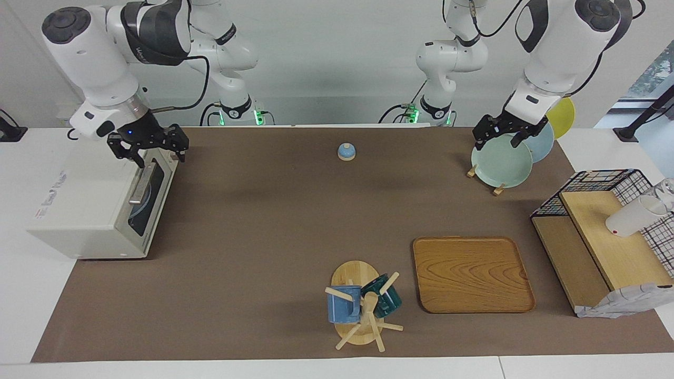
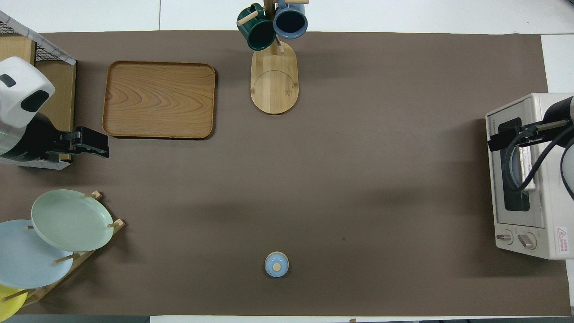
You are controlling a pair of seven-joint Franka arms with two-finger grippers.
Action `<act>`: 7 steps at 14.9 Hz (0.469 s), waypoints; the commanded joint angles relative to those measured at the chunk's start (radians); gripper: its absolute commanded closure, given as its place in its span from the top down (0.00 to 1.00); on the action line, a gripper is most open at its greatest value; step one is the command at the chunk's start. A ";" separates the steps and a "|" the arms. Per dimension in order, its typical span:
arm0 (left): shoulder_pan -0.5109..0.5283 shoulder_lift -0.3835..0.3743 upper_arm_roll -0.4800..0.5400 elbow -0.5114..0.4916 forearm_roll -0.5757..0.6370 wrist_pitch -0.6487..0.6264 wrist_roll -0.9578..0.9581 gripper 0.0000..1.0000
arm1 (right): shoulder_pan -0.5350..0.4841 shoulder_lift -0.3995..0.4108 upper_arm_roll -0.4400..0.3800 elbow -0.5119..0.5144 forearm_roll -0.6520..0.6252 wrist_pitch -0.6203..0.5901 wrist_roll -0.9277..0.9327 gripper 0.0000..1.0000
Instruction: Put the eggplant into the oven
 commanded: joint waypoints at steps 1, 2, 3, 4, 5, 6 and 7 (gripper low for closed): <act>-0.003 -0.010 0.008 0.002 -0.007 -0.017 0.009 1.00 | 0.002 0.000 -0.004 0.008 0.032 -0.021 0.017 1.00; -0.003 -0.010 0.008 0.002 -0.007 -0.017 0.009 1.00 | 0.007 0.004 -0.002 0.023 0.033 -0.034 0.032 1.00; -0.003 -0.010 0.008 0.002 -0.008 -0.017 0.009 1.00 | 0.008 0.017 -0.002 0.045 0.032 -0.047 0.058 1.00; -0.003 -0.011 0.008 0.002 -0.007 -0.018 0.009 1.00 | 0.011 0.018 0.001 0.052 0.032 -0.059 0.077 1.00; -0.003 -0.011 0.008 0.002 -0.007 -0.015 0.009 1.00 | 0.013 0.018 0.004 0.056 0.032 -0.073 0.083 1.00; -0.003 -0.011 0.008 0.002 -0.007 -0.017 0.009 1.00 | 0.014 0.018 0.005 0.056 0.032 -0.076 0.084 1.00; -0.003 -0.010 0.008 0.002 -0.007 -0.017 0.009 1.00 | 0.014 0.018 0.005 0.056 0.032 -0.075 0.084 1.00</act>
